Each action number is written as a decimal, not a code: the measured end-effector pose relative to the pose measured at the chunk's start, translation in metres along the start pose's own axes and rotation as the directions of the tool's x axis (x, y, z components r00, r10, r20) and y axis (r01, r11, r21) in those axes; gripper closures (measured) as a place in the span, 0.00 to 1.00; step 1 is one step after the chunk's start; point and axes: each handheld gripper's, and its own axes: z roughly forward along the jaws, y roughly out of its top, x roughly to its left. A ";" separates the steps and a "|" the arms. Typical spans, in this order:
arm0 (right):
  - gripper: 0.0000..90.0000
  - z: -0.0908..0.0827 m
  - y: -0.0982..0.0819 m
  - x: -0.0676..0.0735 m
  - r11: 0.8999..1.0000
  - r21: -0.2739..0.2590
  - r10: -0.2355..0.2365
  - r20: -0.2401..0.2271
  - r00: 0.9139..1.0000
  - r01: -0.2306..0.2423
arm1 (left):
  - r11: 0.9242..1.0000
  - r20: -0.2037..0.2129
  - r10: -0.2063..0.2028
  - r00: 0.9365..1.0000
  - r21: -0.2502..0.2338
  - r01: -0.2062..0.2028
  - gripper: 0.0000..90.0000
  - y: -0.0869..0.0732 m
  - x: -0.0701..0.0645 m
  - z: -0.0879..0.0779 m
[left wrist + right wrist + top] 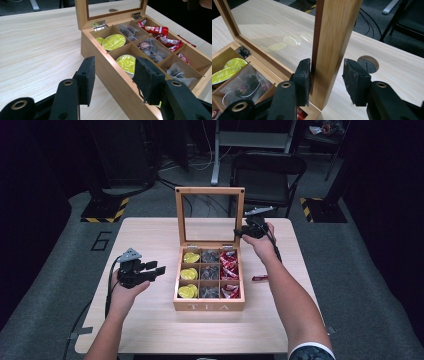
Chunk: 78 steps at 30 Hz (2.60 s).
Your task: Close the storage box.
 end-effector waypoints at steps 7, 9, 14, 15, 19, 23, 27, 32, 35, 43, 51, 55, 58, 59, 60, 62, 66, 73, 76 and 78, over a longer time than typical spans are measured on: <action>0.70 0.002 0.001 0.001 1.000 0.000 -0.023 -0.010 1.000 0.023 | 1.000 0.000 -0.009 1.000 0.001 0.009 0.57 -0.001 0.002 0.000; 0.71 0.000 0.001 0.001 1.000 0.002 -0.004 -0.017 1.000 0.004 | 1.000 0.001 -0.009 1.000 0.004 0.009 0.57 -0.001 0.002 0.001; 0.72 -0.001 0.001 -0.001 1.000 0.000 -0.003 -0.031 1.000 0.003 | 1.000 0.002 -0.007 1.000 0.008 0.007 0.57 -0.001 0.002 0.003; 0.72 -0.002 0.001 0.000 1.000 -0.001 -0.004 -0.030 1.000 0.004 | 1.000 0.004 -0.008 1.000 0.010 0.008 0.57 -0.001 0.001 0.003; 0.72 -0.004 0.000 0.001 1.000 -0.002 -0.006 -0.032 0.999 0.005 | 1.000 0.001 -0.005 1.000 0.014 0.005 0.57 -0.001 0.001 0.005; 0.73 -0.006 -0.001 0.002 1.000 -0.007 -0.014 -0.032 0.999 0.013 | 1.000 0.001 -0.011 1.000 0.004 0.011 0.57 0.003 0.002 0.005; 0.73 -0.007 -0.003 0.003 1.000 -0.019 -0.024 -0.037 0.999 0.023 | 1.000 0.006 -0.014 1.000 0.001 0.014 0.58 0.013 0.003 0.008; 0.73 -0.009 -0.005 0.006 1.000 -0.026 -0.014 -0.026 1.000 0.013 | 0.999 0.010 0.011 1.000 0.043 -0.011 0.60 0.027 0.006 0.021; 0.73 -0.010 -0.005 0.007 0.999 -0.030 -0.024 -0.028 0.999 0.023 | 0.998 0.020 0.011 1.000 0.055 -0.012 0.61 0.037 0.007 0.027; 0.73 -0.014 -0.007 0.011 0.999 -0.022 -0.047 -0.016 0.999 0.047 | 0.998 0.012 0.029 1.000 0.057 -0.029 0.61 0.060 0.011 0.038; 0.73 -0.016 -0.009 0.013 0.997 -0.037 -0.074 -0.009 0.997 0.073 | 0.997 -0.002 0.053 0.999 0.047 -0.052 0.61 0.082 0.015 0.047; 0.73 -0.016 -0.010 0.013 0.996 -0.040 -0.075 -0.009 0.997 0.074 | 0.997 -0.004 0.053 0.999 0.048 -0.053 0.61 0.092 0.016 0.052; 0.73 -0.016 -0.011 0.014 0.996 -0.040 -0.074 -0.007 0.997 0.074 | 0.998 -0.006 0.046 0.999 0.053 -0.046 0.61 0.098 0.017 0.056; 0.73 -0.016 -0.011 0.014 0.996 -0.041 -0.078 -0.008 0.997 0.078 | 0.998 -0.005 0.047 0.999 0.052 -0.046 0.61 0.100 0.018 0.057; 0.73 -0.016 -0.011 0.014 0.996 -0.042 -0.078 -0.007 0.997 0.078 | 0.998 -0.001 0.047 0.999 0.050 -0.047 0.61 0.101 0.019 0.057; 0.73 -0.017 -0.011 0.014 0.996 -0.046 -0.079 -0.007 0.997 0.079 | 0.998 0.004 0.044 0.999 0.041 -0.044 0.61 0.104 0.021 0.059; 0.73 -0.017 -0.012 0.014 0.996 -0.051 -0.078 -0.007 0.997 0.078 | 0.999 0.006 0.040 0.999 0.035 -0.040 0.61 0.108 0.024 0.064; 0.73 -0.017 -0.012 0.014 0.995 -0.054 -0.082 -0.007 0.997 0.081 | 0.997 -0.012 0.075 0.997 0.032 -0.074 0.63 0.118 0.025 0.073; 0.73 -0.017 -0.013 0.014 0.996 -0.055 -0.076 -0.007 0.997 0.076 | 0.996 -0.010 0.081 0.997 0.026 -0.081 0.64 0.123 0.023 0.076; 0.73 -0.017 -0.013 0.015 0.996 -0.055 -0.065 -0.006 0.998 0.065 | 0.995 -0.028 0.096 0.995 0.002 -0.096 0.64 0.126 0.022 0.077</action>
